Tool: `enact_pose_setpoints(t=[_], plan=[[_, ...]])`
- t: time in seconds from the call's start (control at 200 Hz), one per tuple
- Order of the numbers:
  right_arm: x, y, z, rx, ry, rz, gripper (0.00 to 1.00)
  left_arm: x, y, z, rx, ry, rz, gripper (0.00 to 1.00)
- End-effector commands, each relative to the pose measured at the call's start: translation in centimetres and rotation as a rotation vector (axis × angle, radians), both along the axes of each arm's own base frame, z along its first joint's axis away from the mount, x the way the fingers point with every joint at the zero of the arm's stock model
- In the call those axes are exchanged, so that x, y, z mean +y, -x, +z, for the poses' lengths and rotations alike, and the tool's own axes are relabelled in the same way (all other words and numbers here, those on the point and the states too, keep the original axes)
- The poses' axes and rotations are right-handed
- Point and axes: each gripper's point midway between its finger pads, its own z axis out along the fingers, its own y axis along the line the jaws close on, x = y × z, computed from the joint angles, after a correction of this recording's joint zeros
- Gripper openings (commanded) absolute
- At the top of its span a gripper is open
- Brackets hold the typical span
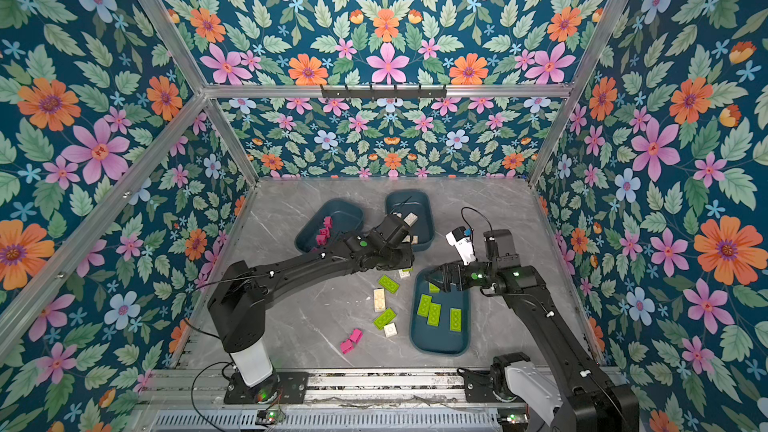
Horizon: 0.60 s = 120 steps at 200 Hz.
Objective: Sort the legos into containers by color
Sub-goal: 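Carry the lime-green brick over the lime-green tub and open the left gripper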
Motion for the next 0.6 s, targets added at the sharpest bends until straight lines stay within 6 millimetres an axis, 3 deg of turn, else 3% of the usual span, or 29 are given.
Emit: enact_pose_setpoints(t=[0.0, 0.18, 0.35, 0.595], plan=[[0.2, 0.6, 1.0, -0.045, -0.013, 0.041, 0.99, -3.1, 1.0, 0.6, -0.019, 0.097, -0.133, 0.21], [0.4, 1.4, 1.5, -0.065, -0.028, 0.062, 0.99, -6.5, 2.0, 0.1, -0.009, 0.194, -0.22, 0.2], [0.2, 1.9, 1.3, -0.068, -0.024, 0.063, 0.99, -6.7, 2.6, -2.3, 0.032, 0.202, -0.229, 0.2], [0.1, 2.3, 0.9, -0.06, -0.02, 0.063, 0.99, -7.4, 3.7, -2.0, 0.055, 0.257, -0.288, 0.34]])
